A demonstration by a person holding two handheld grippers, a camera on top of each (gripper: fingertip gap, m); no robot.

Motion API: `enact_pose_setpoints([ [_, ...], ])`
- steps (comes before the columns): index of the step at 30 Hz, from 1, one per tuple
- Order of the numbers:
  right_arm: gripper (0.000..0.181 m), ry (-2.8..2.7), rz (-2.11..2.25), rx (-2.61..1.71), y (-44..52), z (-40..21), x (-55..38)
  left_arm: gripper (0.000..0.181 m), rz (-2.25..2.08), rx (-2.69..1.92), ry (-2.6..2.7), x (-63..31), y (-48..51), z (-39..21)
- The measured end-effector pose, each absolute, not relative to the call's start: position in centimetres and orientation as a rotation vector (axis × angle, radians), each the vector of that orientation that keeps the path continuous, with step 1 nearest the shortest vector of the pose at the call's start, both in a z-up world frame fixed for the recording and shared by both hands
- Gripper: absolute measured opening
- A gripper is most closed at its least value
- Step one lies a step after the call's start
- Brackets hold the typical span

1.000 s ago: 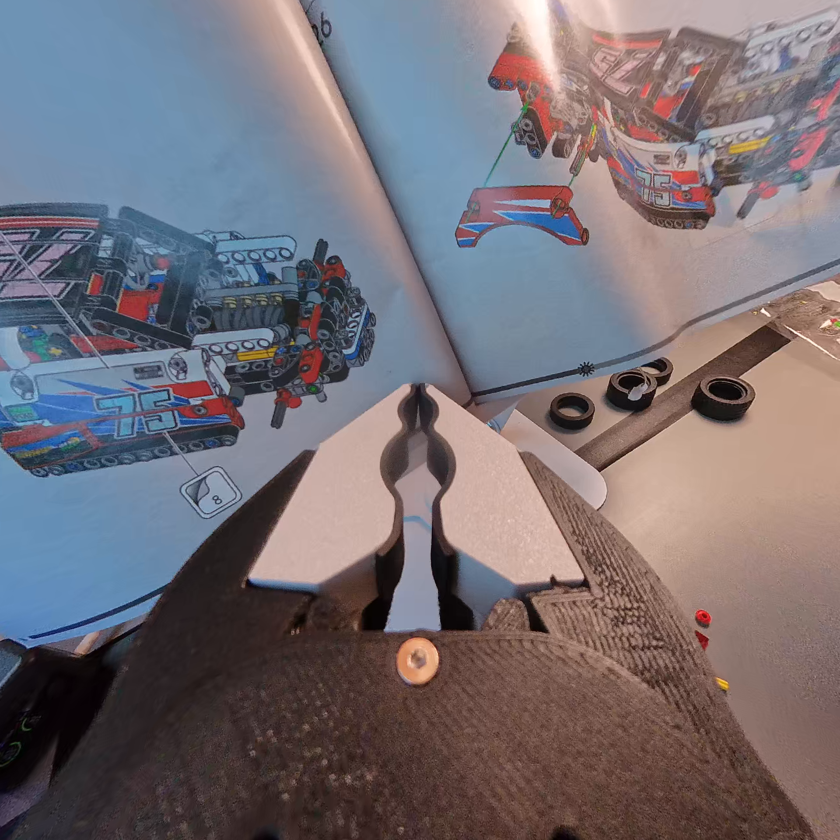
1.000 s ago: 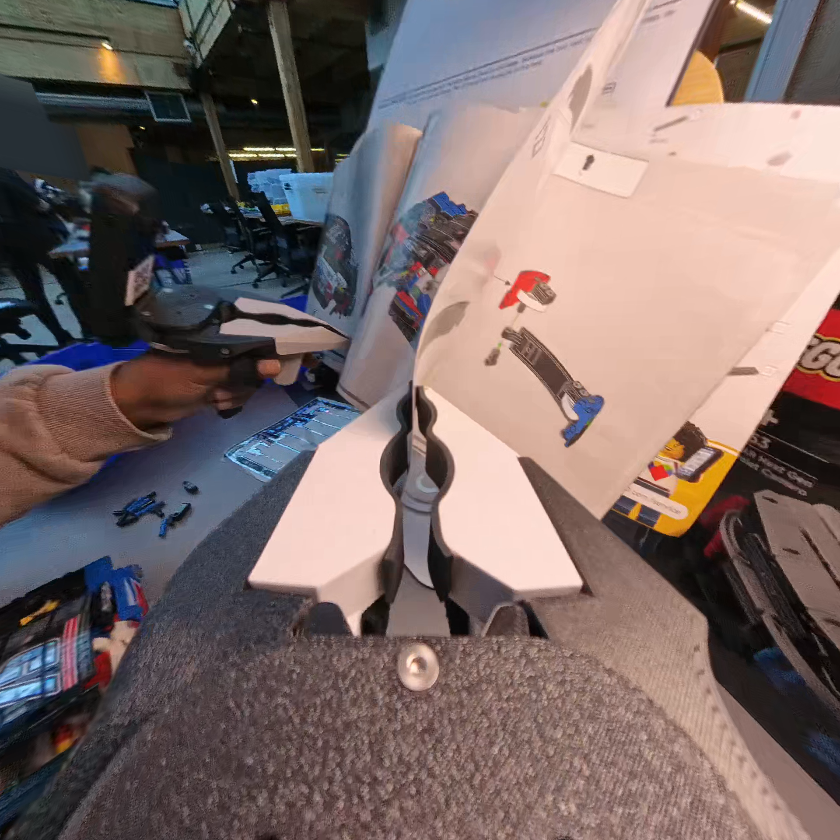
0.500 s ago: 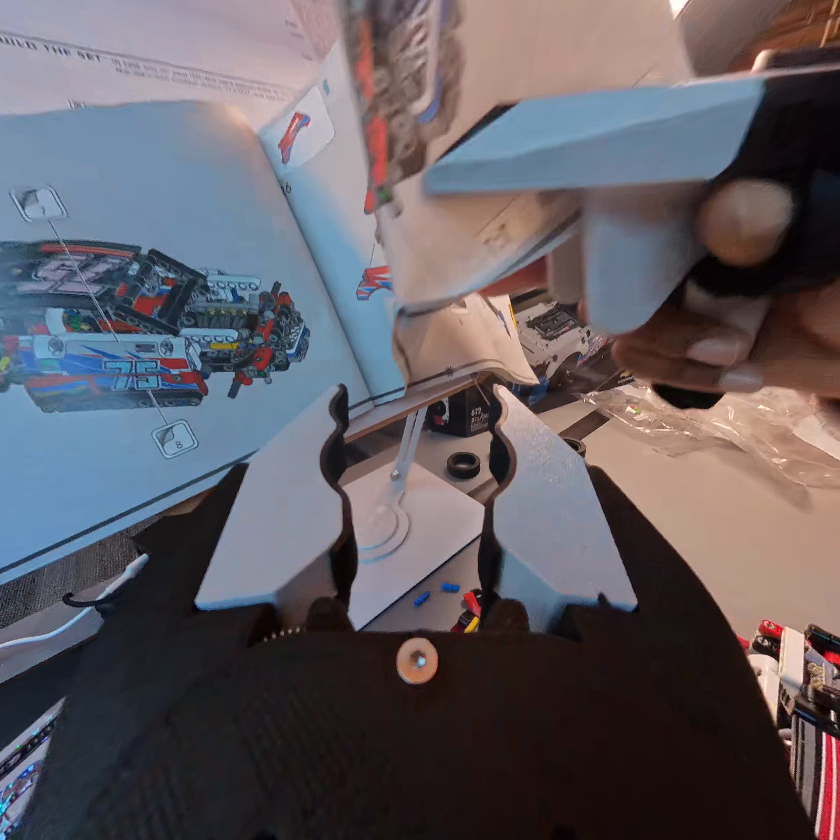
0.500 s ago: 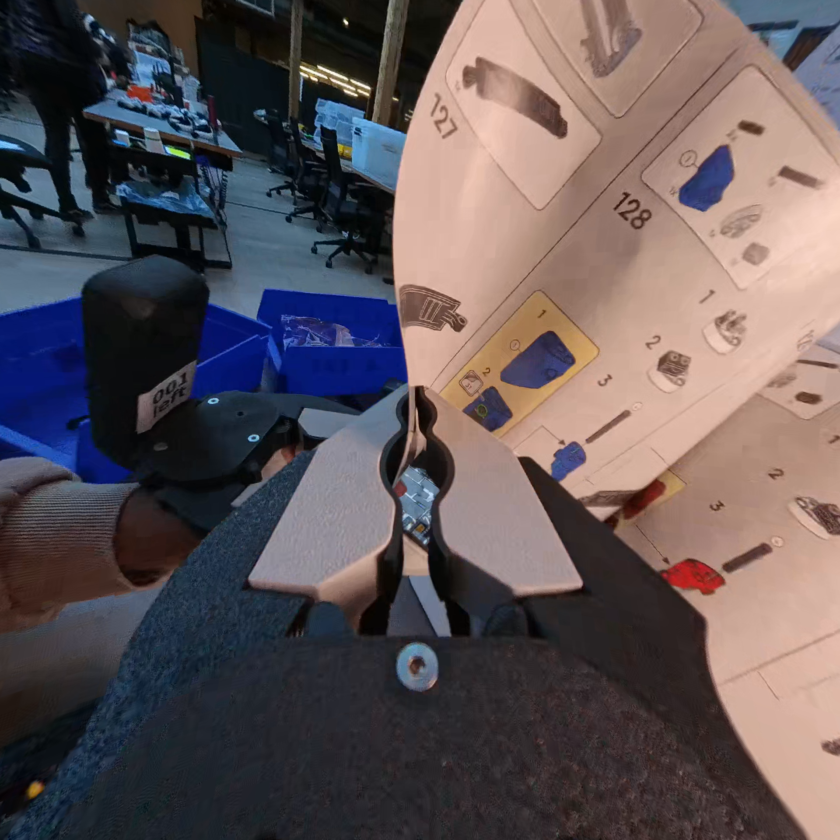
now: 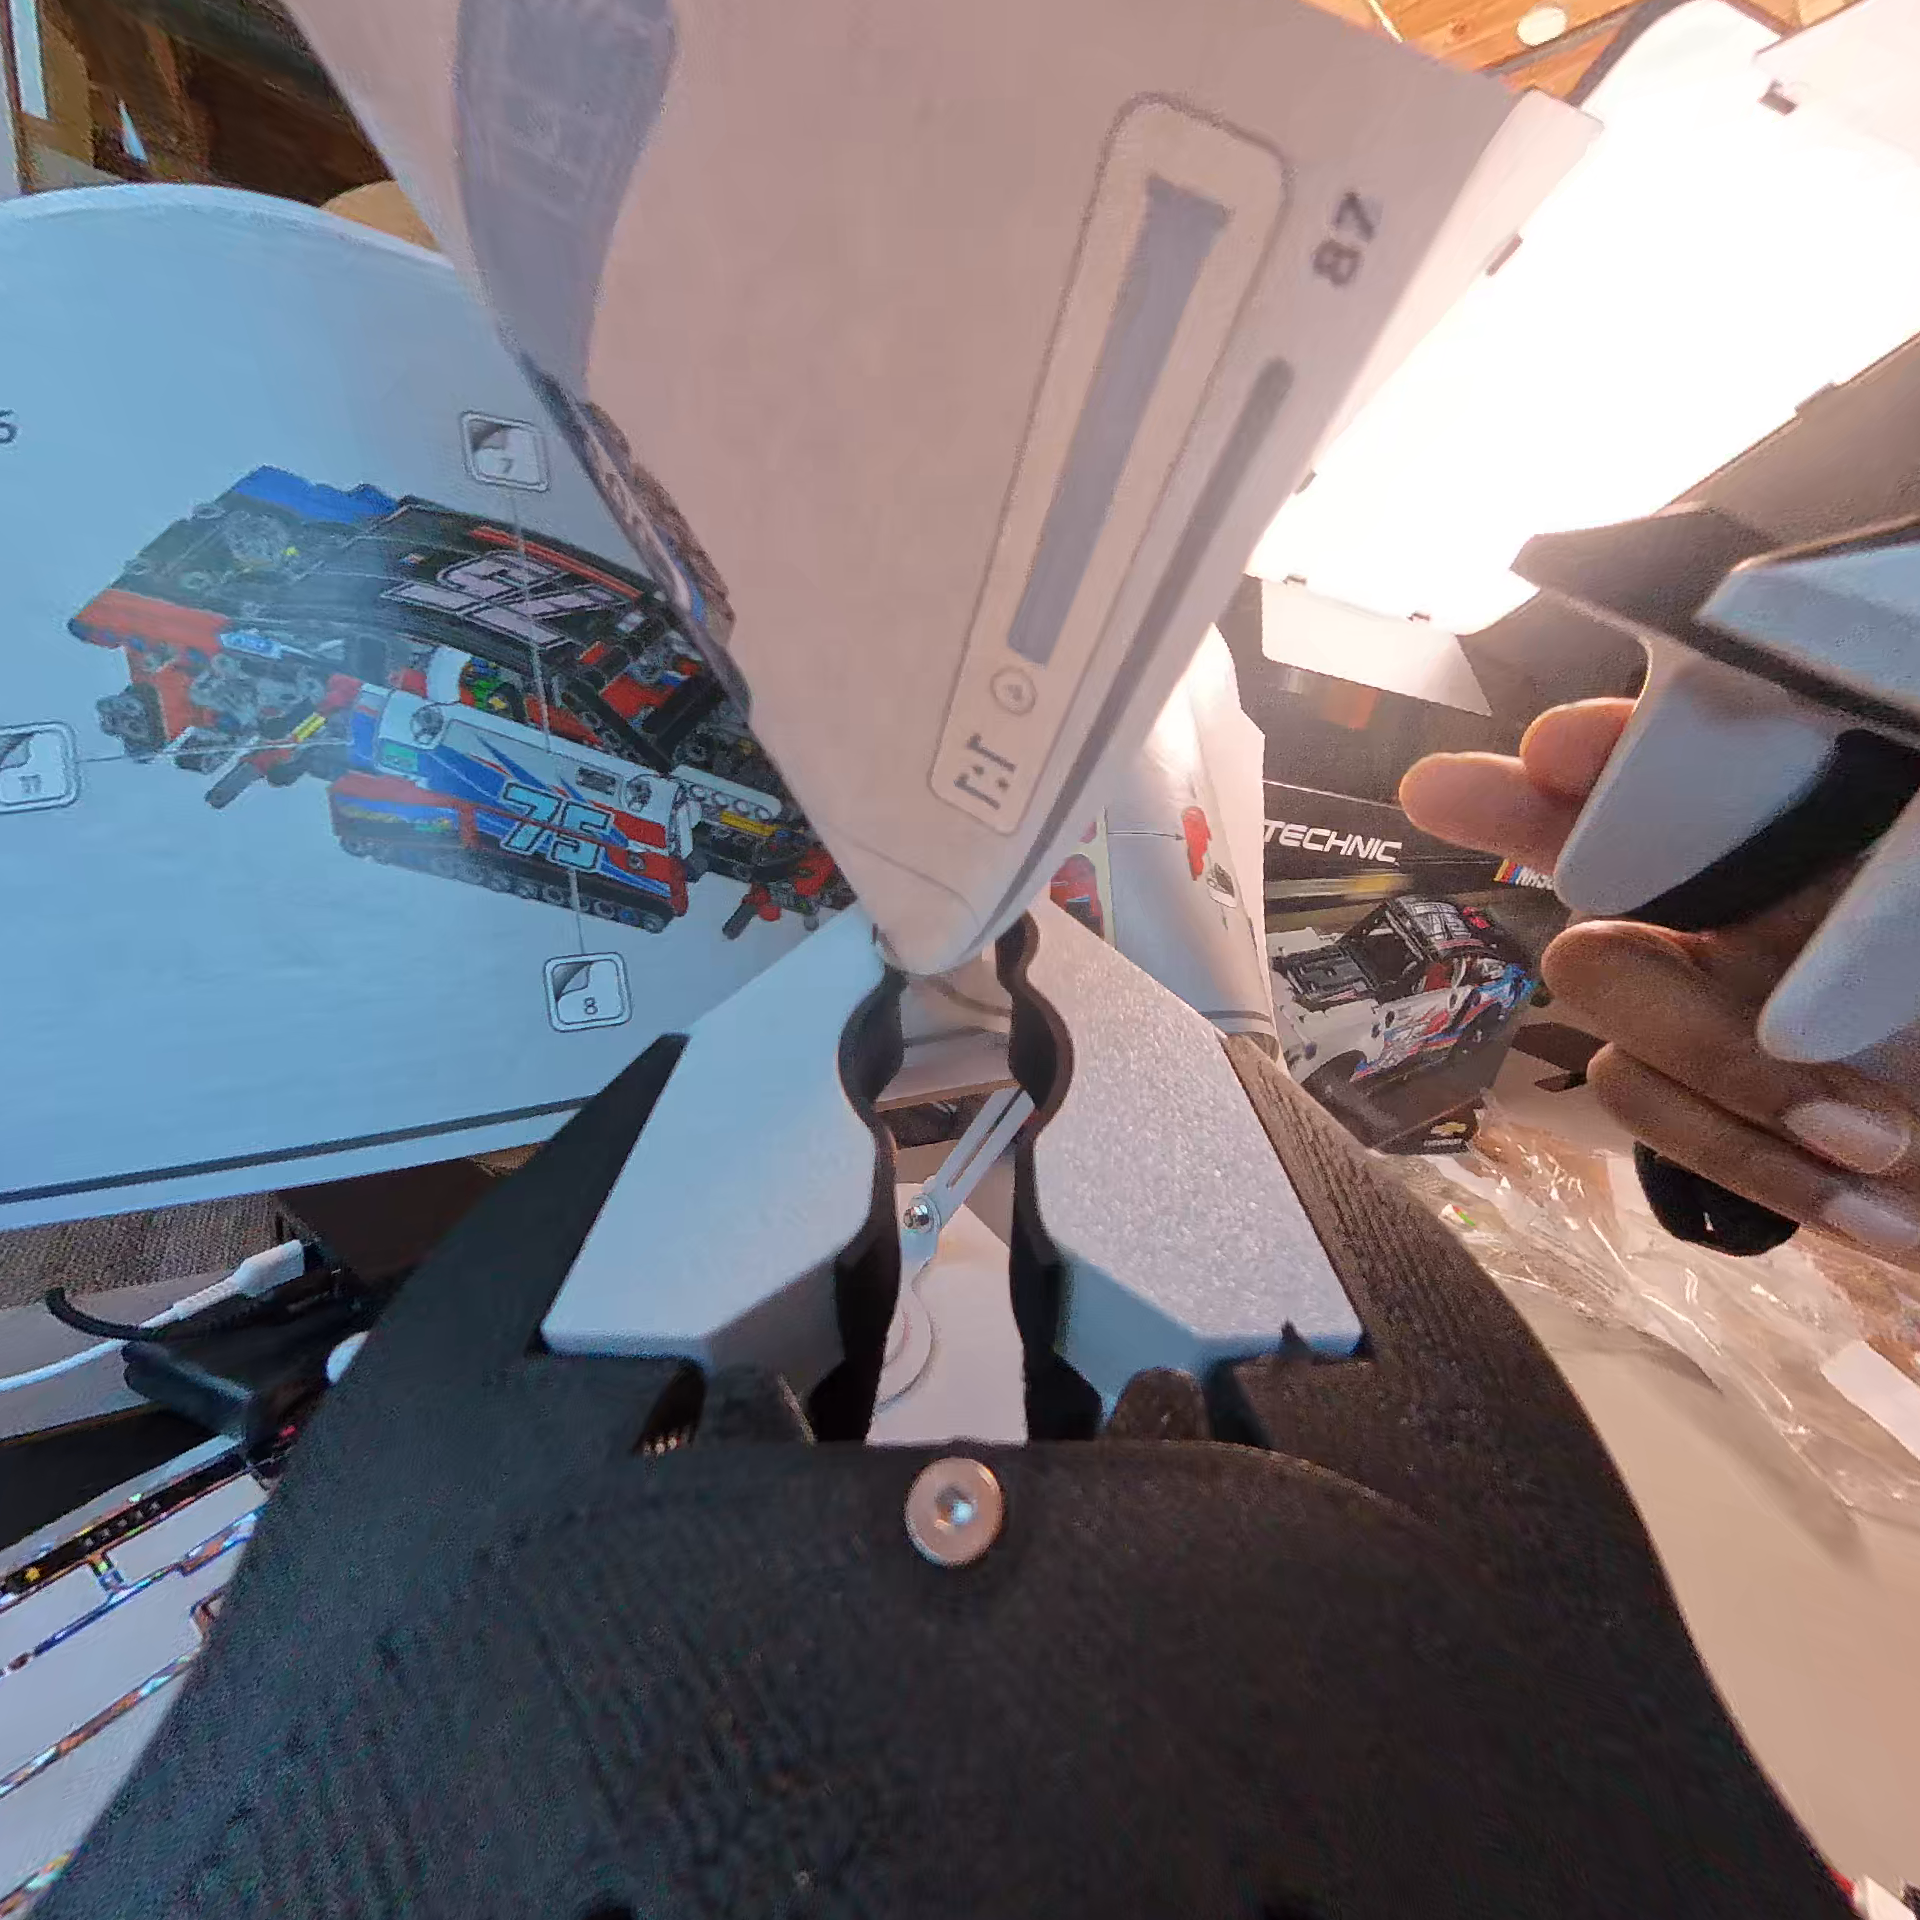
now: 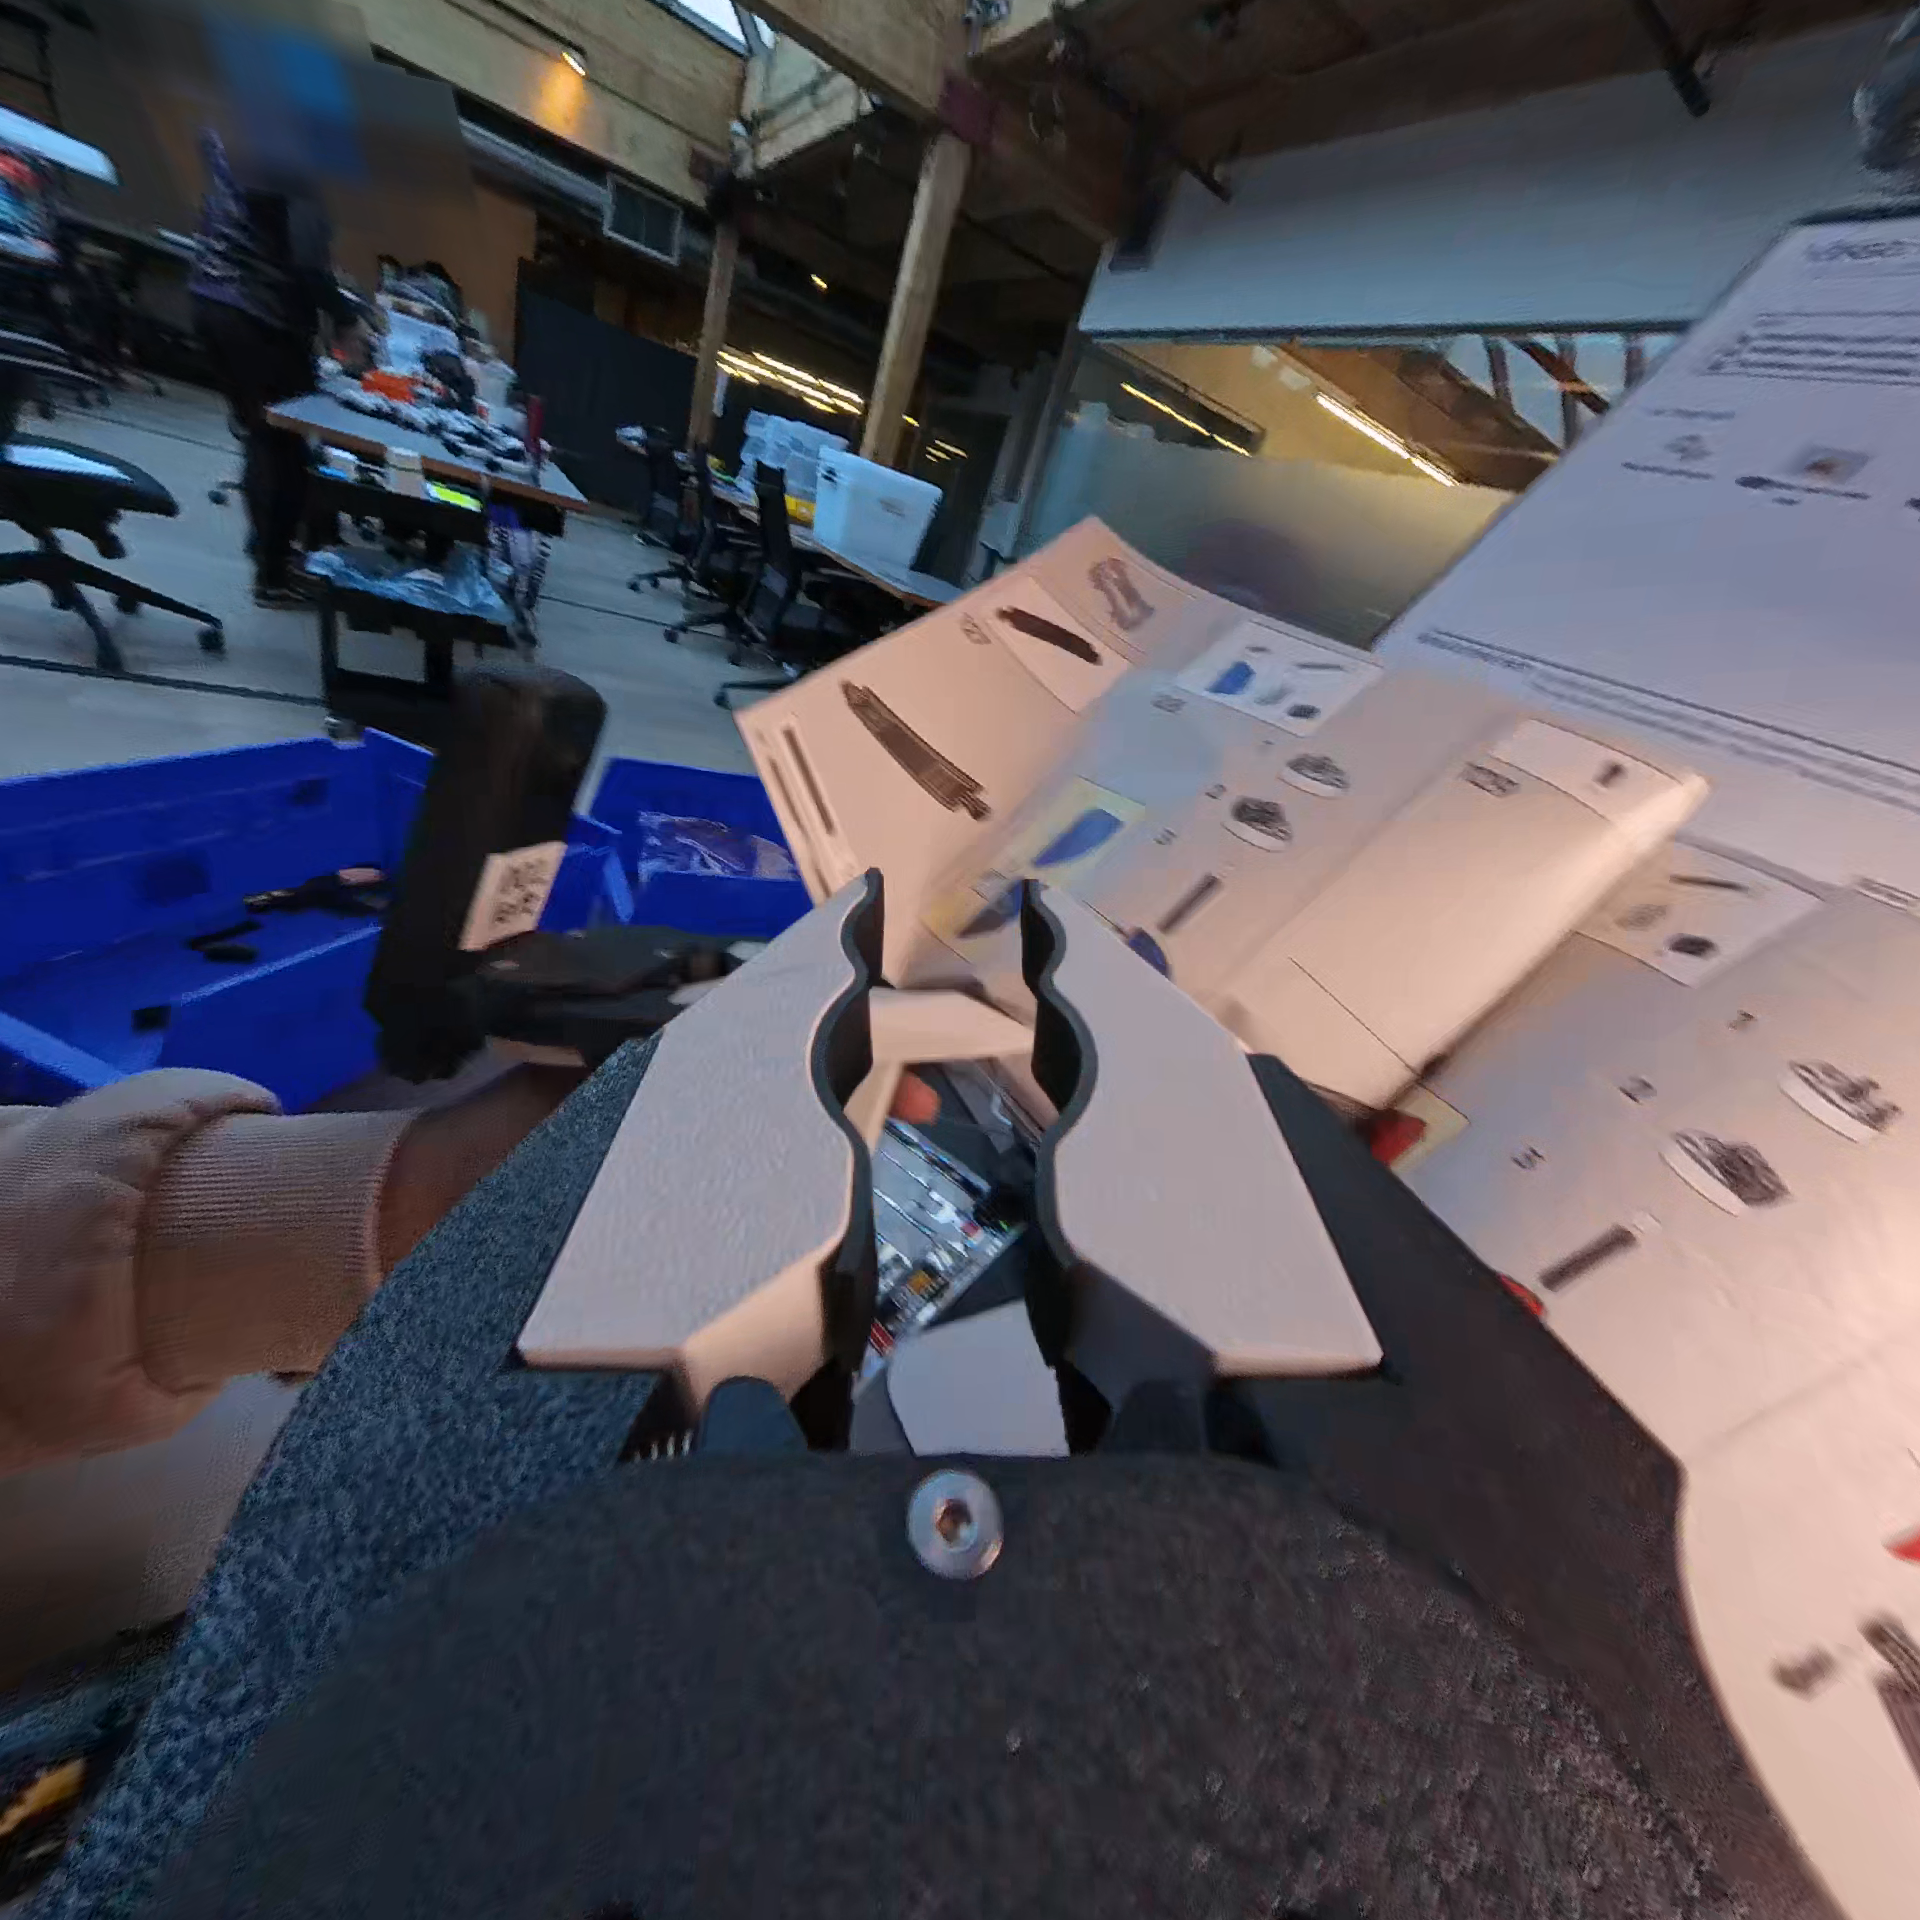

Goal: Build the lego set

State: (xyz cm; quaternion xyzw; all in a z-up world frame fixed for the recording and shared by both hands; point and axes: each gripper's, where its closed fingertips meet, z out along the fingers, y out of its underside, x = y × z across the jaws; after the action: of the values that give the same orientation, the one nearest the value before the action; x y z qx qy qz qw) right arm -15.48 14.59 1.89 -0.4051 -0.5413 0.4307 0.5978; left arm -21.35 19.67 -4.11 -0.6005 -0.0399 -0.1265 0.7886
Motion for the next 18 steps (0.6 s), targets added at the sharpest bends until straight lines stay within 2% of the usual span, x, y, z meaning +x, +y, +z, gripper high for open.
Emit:
enact_pose_setpoints([
  [4, 0.021, -1.26, 0.74, -1.197, 21.0, -2.4, -15.8, 0.014, -0.335, -1.265, -0.192, -23.7, 19.4, -4.6],
  [5, 0.021, -1.267, 0.685, -1.24, 22.0, -3.5, -16.2, 0.006, -0.357, -1.268, -0.218, -24.4, 19.4, -4.9],
  [7, 0.017, -1.276, 0.587, -1.264, 23.0, -4.9, -17.1, 0.007, -0.388, -1.291, -0.231, -25.3, 19.8, -5.7],
  [11, 0.007, -1.244, 0.359, -1.327, 25.1, -5.9, -18.5, 0.007, -0.383, -1.361, -0.224, -26.6, 20.5, -7.2],
  [18, 0.011, -1.206, 0.281, -1.422, 27.1, -6.4, -20.1, 0.016, -0.528, -1.382, -0.41, -28.8, 20.2, -9.2],
])
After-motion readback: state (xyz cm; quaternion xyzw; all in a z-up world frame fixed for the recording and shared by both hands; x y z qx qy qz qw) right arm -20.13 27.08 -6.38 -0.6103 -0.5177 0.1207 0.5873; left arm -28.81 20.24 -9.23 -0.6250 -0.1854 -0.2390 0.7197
